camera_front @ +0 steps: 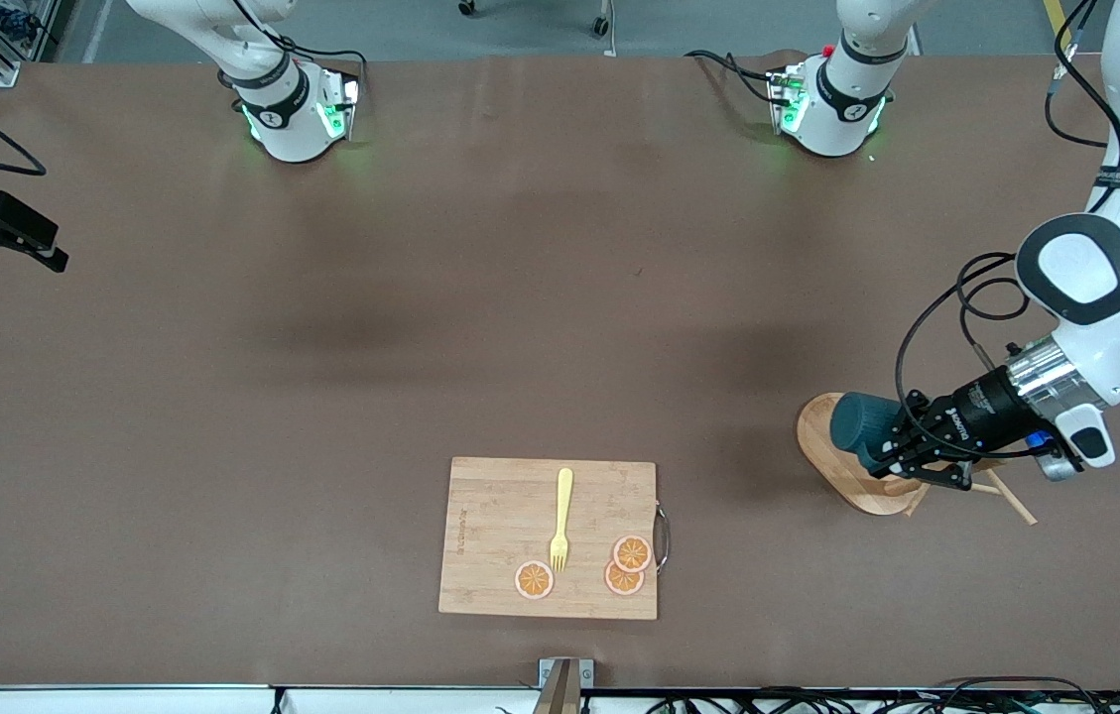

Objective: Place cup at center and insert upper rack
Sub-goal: 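Align the mug handle with a stand peg using the left gripper, then lower the mug handle onto the peg with the left gripper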

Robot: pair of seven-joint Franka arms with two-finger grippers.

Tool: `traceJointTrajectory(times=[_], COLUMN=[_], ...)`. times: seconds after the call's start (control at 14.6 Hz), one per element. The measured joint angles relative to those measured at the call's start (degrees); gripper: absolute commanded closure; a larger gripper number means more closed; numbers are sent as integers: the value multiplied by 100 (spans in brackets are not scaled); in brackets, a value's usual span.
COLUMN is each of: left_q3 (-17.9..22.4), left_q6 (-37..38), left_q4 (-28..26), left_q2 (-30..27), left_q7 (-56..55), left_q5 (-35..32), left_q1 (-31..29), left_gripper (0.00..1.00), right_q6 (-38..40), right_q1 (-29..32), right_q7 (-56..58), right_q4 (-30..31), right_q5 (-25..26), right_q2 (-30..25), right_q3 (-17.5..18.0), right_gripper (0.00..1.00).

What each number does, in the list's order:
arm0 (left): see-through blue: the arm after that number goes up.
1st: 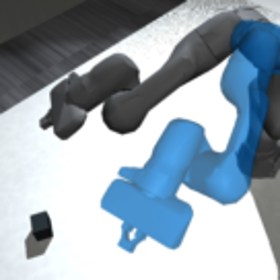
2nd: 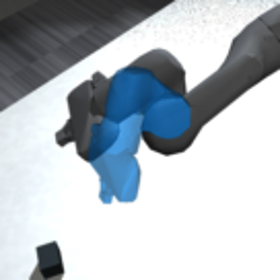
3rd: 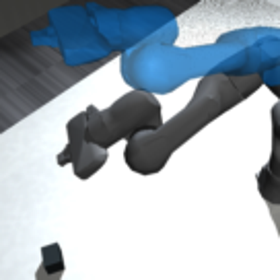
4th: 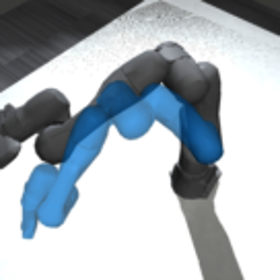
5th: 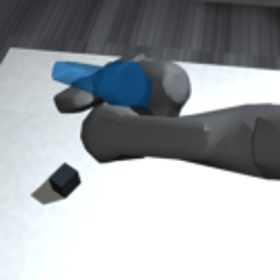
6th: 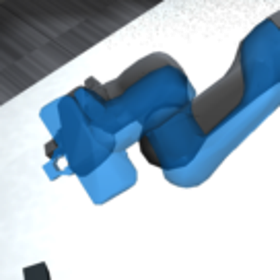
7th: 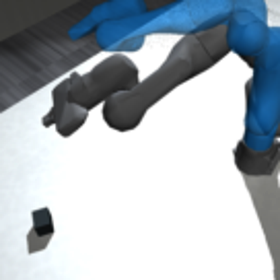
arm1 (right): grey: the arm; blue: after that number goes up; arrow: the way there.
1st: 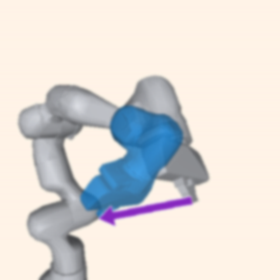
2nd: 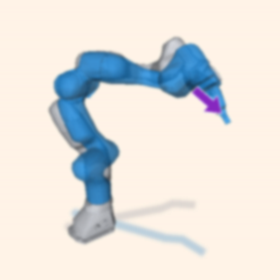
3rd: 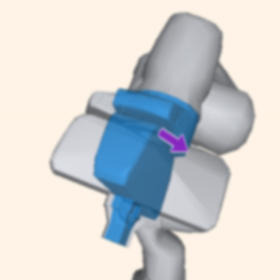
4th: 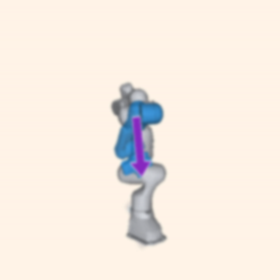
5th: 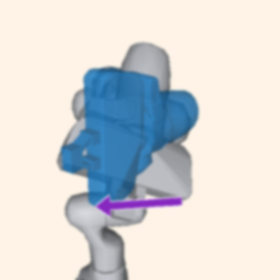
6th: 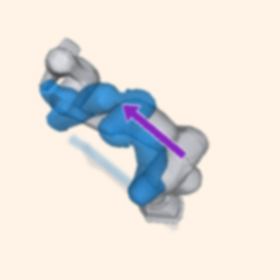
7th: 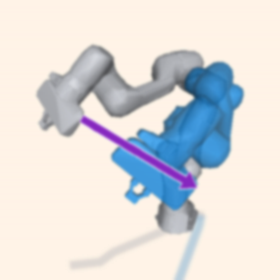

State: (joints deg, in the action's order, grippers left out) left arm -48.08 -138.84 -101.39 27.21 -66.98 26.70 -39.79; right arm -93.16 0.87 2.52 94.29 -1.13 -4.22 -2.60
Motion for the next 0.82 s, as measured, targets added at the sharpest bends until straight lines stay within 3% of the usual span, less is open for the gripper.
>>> traceJointTrajectory(times=[0.82], left_q3=[-22], left_q6=[75], left_q4=[25], left_q2=[37], left_q7=[629], left_q5=[0], left_q1=[-280], left_gripper=[99], right_q6=[86], right_q1=[0], right_q7=[0], right_q4=[0], right_q5=[0], right_q2=[-33], right_q3=[-20], right_gripper=[0])
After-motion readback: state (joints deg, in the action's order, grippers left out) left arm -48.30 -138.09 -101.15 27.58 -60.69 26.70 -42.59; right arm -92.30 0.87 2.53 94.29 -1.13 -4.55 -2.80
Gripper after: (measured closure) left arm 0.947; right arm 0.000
